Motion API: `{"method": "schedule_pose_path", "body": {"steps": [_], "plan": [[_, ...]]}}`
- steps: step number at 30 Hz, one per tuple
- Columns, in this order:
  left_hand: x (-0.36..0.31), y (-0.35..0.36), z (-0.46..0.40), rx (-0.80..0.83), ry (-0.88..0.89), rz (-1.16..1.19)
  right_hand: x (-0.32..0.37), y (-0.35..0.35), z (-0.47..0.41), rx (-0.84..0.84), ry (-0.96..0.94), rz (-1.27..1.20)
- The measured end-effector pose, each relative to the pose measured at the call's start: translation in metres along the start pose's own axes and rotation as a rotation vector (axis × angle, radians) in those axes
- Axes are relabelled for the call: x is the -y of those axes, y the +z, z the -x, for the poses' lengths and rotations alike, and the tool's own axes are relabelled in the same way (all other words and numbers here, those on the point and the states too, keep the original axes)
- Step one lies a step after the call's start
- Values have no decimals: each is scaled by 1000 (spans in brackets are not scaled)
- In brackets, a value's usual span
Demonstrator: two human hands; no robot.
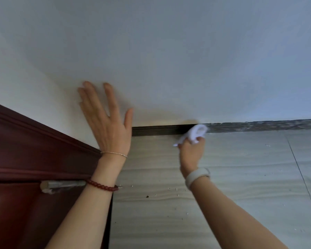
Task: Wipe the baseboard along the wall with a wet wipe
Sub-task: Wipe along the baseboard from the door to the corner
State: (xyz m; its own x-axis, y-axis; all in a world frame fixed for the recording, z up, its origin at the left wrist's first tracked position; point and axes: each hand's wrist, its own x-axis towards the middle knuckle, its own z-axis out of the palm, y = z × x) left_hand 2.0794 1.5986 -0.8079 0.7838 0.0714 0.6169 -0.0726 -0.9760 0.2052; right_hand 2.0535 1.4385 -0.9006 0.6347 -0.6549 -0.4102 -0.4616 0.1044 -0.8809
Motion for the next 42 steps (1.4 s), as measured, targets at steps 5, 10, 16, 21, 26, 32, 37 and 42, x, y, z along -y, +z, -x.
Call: {"method": "schedule_pose_path", "body": {"steps": [5,10,16,21,26,32,37,42], "plan": [[-33,14,21,120,106,38,22,23,13,296,-48,-113],[-49,25,27,155,48,96,40,-69,-58,-272,-24,-40],[-62,28,31,182,-7,100,33,-78,-58,-169,-28,28],[-64,23,35,249,3,75,35,-55,-32,388,-111,285],[-70,16,45,344,5,43,38,-116,-93,89,-115,272],[-131,19,74,772,-98,439,62,-193,-103,559,-157,488],[-181,17,79,1020,-607,867,81,-221,-77,856,-182,383],[-193,10,69,1240,-719,1135,91,-221,-73,941,-167,250]]}}
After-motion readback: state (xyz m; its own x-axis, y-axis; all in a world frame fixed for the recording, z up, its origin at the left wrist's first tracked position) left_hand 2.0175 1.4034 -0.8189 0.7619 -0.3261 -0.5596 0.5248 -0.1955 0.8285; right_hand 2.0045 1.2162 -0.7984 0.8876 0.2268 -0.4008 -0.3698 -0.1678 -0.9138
